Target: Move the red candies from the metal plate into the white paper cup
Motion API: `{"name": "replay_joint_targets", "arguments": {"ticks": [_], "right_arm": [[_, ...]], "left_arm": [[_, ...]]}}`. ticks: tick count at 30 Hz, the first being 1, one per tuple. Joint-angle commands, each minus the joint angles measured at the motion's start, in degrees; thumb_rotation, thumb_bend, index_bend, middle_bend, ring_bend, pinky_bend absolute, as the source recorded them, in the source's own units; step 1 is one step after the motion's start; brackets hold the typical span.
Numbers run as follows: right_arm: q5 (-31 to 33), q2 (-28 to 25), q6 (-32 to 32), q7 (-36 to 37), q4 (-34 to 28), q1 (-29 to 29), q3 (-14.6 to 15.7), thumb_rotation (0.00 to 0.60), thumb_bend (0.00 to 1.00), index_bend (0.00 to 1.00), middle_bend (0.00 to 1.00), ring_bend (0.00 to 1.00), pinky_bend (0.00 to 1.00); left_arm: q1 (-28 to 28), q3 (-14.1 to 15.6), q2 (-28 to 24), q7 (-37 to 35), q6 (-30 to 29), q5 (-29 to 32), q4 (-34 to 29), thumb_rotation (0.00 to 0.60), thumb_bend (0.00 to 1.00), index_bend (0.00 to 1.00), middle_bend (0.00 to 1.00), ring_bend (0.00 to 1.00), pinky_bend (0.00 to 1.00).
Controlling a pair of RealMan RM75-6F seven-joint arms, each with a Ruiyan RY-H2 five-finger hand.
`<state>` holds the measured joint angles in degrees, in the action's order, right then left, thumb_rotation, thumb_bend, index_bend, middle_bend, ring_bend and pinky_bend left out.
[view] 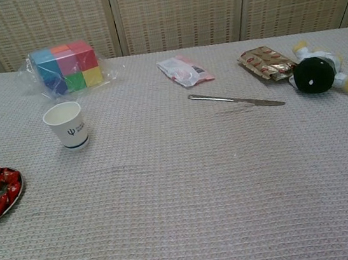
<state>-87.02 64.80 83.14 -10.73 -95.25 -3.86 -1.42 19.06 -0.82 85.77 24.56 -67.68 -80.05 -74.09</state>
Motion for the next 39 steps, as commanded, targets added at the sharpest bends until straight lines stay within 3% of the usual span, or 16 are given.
{"name": "replay_joint_targets", "arguments": {"ticks": [1,10,20,29,39], "right_arm": [[0.08,0.02,-0.08,-0.13,-0.04,-0.02,0.02,0.600,0.12,0.00,0.00,0.00,0.00],[0.06,0.12,-0.04,-0.30,-0.02,-0.01,0.04,0.600,0.12,0.00,0.00,0.00,0.00],[0.11,0.04,0.03,-0.13,0.02,0.00,0.01,0.600,0.11,0.00,0.00,0.00,0.00],[0.15,0.21,0.12,-0.50,0.07,0.01,-0.03,0.600,0.12,0.00,0.00,0.00,0.00],[1.09,0.32,-0.53,-0.70,0.23,-0.25,-0.33,0.600,0.12,0.00,0.00,0.00,0.00]], "left_arm": [[0.10,0.05,-0.21,-0.81,0.07,-0.16,-0.13,0.600,0.44,0.62,0.54,0.51,0.96],[0.07,-0.07,0.05,-3.75,-1.77,-1.77,1.15,0.600,0.49,0.72,0.66,0.59,0.99],[0.44,-1.44,-2.23,-8.14,-5.25,-4.17,-0.64,0.600,0.59,0.76,0.71,0.62,1.00],[4.24,-6.40,-5.31,-5.84,-6.51,-4.87,-6.73,0.600,0.59,0.77,0.72,0.62,1.00],[12.47,-14.11,-3.38,1.33,-1.22,0.94,-11.69,0.600,0.59,0.77,0.72,0.63,1.00]]}}
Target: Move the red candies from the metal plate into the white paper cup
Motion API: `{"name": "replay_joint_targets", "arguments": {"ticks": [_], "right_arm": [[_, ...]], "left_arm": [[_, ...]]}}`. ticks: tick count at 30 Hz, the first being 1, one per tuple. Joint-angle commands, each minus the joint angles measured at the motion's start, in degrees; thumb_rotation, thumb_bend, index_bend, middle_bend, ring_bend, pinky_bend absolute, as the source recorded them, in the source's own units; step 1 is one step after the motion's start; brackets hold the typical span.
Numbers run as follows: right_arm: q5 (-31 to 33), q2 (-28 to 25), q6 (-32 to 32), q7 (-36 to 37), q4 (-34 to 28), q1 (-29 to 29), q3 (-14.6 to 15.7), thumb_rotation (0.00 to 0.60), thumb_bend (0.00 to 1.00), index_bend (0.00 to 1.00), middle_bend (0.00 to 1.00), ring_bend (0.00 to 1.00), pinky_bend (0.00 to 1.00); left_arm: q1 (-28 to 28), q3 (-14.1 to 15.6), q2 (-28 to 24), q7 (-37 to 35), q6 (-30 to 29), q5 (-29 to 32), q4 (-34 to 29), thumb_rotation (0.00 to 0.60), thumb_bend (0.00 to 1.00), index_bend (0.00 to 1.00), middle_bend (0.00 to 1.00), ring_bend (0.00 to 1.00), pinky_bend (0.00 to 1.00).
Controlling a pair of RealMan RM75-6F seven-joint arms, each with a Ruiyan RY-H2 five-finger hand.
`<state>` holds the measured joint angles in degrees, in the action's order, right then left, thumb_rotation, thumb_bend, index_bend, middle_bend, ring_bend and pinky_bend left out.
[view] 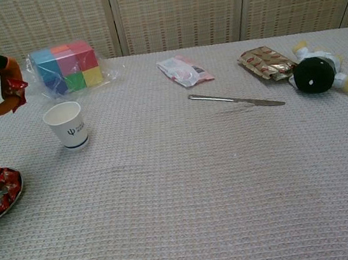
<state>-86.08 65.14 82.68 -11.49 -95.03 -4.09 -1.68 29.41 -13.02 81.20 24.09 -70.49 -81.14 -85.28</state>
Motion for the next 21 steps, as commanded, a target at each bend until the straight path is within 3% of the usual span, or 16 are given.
{"name": "replay_joint_targets", "arguments": {"ticks": [1,12,21], "right_arm": [[0.24,-0.04,-0.12,0.10,0.05,-0.03,-0.09,0.600,0.12,0.00,0.00,0.00,0.00],[1.72,-0.01,-0.47,-0.19,0.37,-0.20,-0.75,0.600,0.11,0.00,0.00,0.00,0.00],[2.38,-0.16,-0.47,0.04,0.43,-0.24,-1.08,0.600,0.12,0.00,0.00,0.00,0.00]], "left_arm": [[2.77,-2.34,1.71,2.45,1.97,2.64,-0.18,0.600,0.59,0.77,0.72,0.63,1.00],[8.24,-2.47,8.95,3.93,8.40,8.92,9.53,0.600,0.59,0.77,0.72,0.63,0.99],[9.62,-1.50,11.85,2.28,8.48,9.39,14.72,0.600,0.58,0.76,0.72,0.63,0.99]]}}
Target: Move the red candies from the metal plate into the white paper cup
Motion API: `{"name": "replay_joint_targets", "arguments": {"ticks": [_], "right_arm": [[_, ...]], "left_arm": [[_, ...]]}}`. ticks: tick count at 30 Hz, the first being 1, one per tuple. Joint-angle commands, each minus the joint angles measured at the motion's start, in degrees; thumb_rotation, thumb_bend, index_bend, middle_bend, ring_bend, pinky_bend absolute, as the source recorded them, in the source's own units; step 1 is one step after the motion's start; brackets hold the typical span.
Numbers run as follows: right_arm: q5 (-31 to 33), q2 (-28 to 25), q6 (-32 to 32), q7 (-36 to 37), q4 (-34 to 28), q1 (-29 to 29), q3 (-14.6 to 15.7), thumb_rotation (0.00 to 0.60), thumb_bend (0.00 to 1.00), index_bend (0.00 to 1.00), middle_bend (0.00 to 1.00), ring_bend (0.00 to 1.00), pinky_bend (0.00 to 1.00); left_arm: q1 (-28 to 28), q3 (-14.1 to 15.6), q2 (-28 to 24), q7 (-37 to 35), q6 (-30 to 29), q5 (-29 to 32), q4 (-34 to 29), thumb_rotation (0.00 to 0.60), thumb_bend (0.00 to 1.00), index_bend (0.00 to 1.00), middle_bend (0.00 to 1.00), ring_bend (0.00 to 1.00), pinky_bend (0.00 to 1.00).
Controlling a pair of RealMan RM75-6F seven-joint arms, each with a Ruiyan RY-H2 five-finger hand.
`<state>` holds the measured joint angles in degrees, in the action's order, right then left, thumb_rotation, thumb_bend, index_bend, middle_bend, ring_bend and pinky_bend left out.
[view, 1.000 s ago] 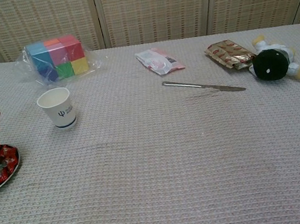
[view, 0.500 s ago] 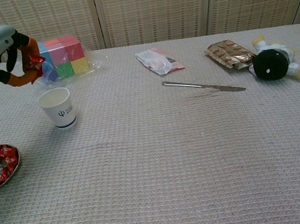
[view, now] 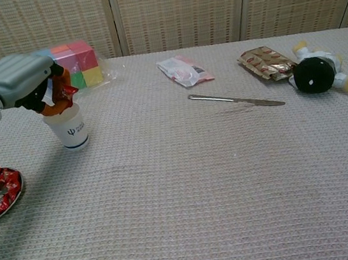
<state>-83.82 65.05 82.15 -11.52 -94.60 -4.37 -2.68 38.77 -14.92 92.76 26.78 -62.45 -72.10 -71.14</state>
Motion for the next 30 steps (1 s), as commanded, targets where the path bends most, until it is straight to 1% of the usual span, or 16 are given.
{"name": "replay_joint_targets", "arguments": {"ticks": [1,8,14,18,23,26,27,30], "right_arm": [[0.17,-0.10,0.09,0.11,-0.01,0.05,-0.09,0.600,0.12,0.00,0.00,0.00,0.00],[-0.16,-0.34,0.50,0.45,-0.19,0.20,-0.01,0.600,0.12,0.00,0.00,0.00,0.00],[-0.12,-0.34,-0.03,0.03,-0.21,0.05,0.23,0.600,0.12,0.00,0.00,0.00,0.00],[-0.13,-0.38,-0.11,-0.14,-0.32,0.03,0.28,0.600,0.12,0.00,0.00,0.00,0.00],[-0.20,-0.29,0.09,-0.50,-0.48,0.11,0.34,0.600,0.11,0.00,0.00,0.00,0.00],[-0.30,-0.25,0.05,-0.57,-0.52,0.08,0.40,0.600,0.12,0.00,0.00,0.00,0.00],[-0.32,-0.27,0.00,-0.56,-0.54,0.05,0.42,0.600,0.11,0.00,0.00,0.00,0.00],[-0.29,-0.33,0.03,-0.45,-0.57,0.04,0.38,0.600,0.12,0.00,0.00,0.00,0.00]], "left_arm": [[0.36,0.55,0.37,-0.46,0.52,0.35,0.89,0.600,0.58,0.76,0.72,0.63,0.99],[0.68,1.45,1.27,-1.97,1.00,0.68,3.69,0.600,0.56,0.71,0.70,0.62,0.98],[0.89,2.39,1.29,-3.75,1.52,0.19,5.08,0.600,0.53,0.61,0.66,0.57,0.95],[0.94,2.57,1.07,-4.04,1.80,0.22,5.09,0.600,0.53,0.57,0.63,0.55,0.94],[0.63,3.33,-0.11,-4.97,1.95,-0.20,4.35,0.600,0.51,0.48,0.55,0.50,0.94],[0.52,3.56,-0.74,-5.51,1.85,-0.40,3.68,0.600,0.50,0.43,0.49,0.47,0.93],[0.46,3.65,-1.00,-5.77,1.77,-0.51,3.37,0.600,0.50,0.41,0.44,0.47,0.93],[0.28,3.81,-1.69,-6.28,1.49,-0.73,2.58,0.600,0.50,0.39,0.35,0.46,0.93]]}}
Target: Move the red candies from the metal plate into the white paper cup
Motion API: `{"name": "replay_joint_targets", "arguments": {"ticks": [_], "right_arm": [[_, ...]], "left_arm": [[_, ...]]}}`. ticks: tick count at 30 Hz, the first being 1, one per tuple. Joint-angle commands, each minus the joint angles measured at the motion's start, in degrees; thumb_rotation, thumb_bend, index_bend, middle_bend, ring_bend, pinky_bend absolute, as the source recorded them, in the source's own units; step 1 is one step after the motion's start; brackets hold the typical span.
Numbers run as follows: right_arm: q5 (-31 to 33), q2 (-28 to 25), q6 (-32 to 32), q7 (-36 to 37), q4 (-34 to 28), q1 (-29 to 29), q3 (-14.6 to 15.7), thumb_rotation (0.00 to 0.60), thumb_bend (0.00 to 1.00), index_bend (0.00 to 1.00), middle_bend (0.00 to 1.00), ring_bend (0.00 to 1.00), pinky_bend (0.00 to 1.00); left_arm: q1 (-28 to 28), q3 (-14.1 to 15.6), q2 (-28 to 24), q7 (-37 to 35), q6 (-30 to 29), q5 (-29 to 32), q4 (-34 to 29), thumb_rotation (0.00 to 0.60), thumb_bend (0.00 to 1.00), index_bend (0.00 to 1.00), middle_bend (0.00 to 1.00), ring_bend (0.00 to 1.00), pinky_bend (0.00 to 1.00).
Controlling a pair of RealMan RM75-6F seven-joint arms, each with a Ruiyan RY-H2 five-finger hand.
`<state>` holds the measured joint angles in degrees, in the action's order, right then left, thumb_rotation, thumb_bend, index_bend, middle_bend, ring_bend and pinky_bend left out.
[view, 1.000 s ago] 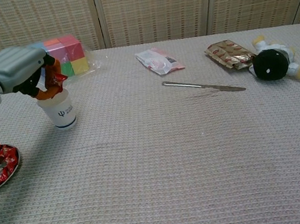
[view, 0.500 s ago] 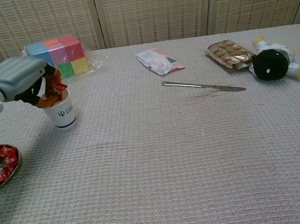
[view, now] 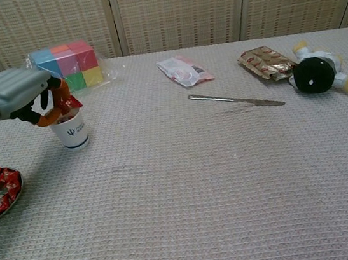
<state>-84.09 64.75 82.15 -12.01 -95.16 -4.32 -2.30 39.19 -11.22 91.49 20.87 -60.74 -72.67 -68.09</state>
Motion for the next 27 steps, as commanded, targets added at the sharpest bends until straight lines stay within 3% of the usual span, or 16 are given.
{"name": "replay_joint_targets", "arguments": {"ticks": [1,10,14,18,21,27], "right_arm": [[-0.05,-0.05,0.04,0.07,0.00,0.00,0.00,0.600,0.12,0.00,0.00,0.00,0.00],[-0.35,-0.10,-0.03,0.21,0.05,-0.06,0.15,0.600,0.12,0.00,0.00,0.00,0.00],[-0.66,-0.26,0.54,0.63,0.12,0.20,0.20,0.600,0.12,0.00,0.00,0.00,0.00],[-1.40,-0.46,1.02,0.83,-0.12,0.44,0.53,0.600,0.12,0.00,0.00,0.00,0.00],[-2.09,-0.53,1.39,0.94,-0.34,0.56,0.74,0.600,0.12,0.00,0.00,0.00,0.00],[-3.00,-0.46,1.65,0.81,-0.48,0.65,1.09,0.600,0.12,0.00,0.00,0.00,0.00]], "left_arm": [[-0.20,0.12,-0.58,-0.53,-0.32,-0.18,-0.67,0.600,0.50,0.38,0.33,0.46,0.93],[-2.06,1.14,-3.44,-0.65,-3.70,-1.63,-4.71,0.600,0.49,0.32,0.31,0.45,0.93],[-7.20,6.05,-9.60,-5.21,-8.40,-6.51,-13.38,0.600,0.47,0.21,0.27,0.44,0.93],[-11.64,11.41,-14.44,-7.29,-9.94,-8.90,-18.13,0.600,0.43,0.08,0.16,0.25,0.93],[-13.72,14.03,-16.41,-5.47,-8.99,-8.05,-19.20,0.600,0.41,0.03,0.09,0.19,0.93],[-16.55,16.24,-16.46,-1.59,-7.34,-5.01,-18.44,0.600,0.39,0.00,0.01,0.11,0.93]]}}
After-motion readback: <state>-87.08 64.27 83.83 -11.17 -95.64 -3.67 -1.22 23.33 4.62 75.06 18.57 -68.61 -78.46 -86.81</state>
